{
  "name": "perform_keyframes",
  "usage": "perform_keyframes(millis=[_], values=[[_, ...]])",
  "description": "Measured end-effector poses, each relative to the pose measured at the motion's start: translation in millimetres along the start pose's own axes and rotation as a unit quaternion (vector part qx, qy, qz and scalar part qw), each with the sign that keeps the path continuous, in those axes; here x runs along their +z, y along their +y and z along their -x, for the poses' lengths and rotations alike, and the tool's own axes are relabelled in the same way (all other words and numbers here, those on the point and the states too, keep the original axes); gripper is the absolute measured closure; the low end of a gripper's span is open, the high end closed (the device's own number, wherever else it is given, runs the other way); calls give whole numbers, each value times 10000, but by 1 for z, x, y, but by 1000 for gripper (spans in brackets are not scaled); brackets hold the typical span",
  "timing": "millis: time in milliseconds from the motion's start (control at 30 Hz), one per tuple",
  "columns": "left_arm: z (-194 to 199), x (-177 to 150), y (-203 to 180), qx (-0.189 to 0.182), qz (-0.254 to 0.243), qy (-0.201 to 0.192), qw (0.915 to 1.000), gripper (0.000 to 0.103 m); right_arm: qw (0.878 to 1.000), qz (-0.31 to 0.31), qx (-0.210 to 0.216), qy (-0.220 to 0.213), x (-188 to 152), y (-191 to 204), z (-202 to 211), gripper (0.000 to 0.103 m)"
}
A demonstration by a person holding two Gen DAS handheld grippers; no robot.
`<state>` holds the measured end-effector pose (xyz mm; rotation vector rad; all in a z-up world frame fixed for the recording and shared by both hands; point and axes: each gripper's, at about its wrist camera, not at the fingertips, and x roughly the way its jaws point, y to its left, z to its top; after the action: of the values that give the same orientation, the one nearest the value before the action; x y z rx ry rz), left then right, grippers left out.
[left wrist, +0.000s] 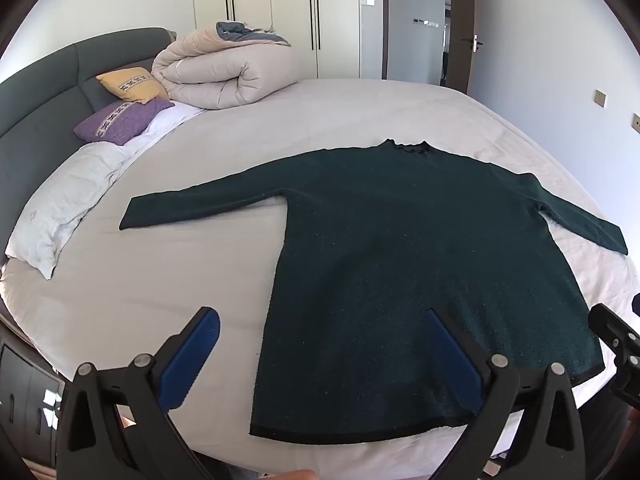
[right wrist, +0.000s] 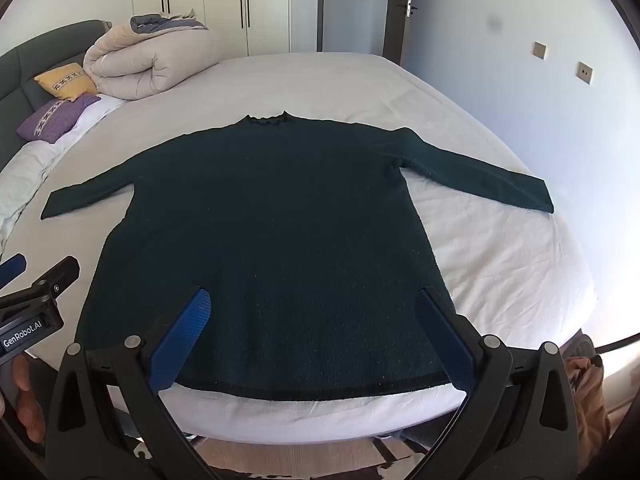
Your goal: Fold small clothes
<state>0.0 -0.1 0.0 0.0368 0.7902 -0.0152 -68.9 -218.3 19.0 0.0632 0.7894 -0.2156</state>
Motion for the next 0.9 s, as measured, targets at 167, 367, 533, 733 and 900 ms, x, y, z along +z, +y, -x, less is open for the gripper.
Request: perform_keyframes(millis=[167,367,533,733,900], values=[[0,0,1,-60,13,-4,10000,0,10000,4,6,15,0,0,-1,0],[3,-1,5,-23,-10,11,10000,0,10000,-3,2,43,0,0,-4,0],[0,0,16,-22,-11,32,10000,0,10000,0,3,43,-1,-1,-4,0],[-3,-5,6,-2,-27,34,10000,0,10000,-2,3,39,-5,-4,-7,0],[-5,-7,6,-9,-27,47,10000,0,10000,2,1,55,-4,-4,-7,0]])
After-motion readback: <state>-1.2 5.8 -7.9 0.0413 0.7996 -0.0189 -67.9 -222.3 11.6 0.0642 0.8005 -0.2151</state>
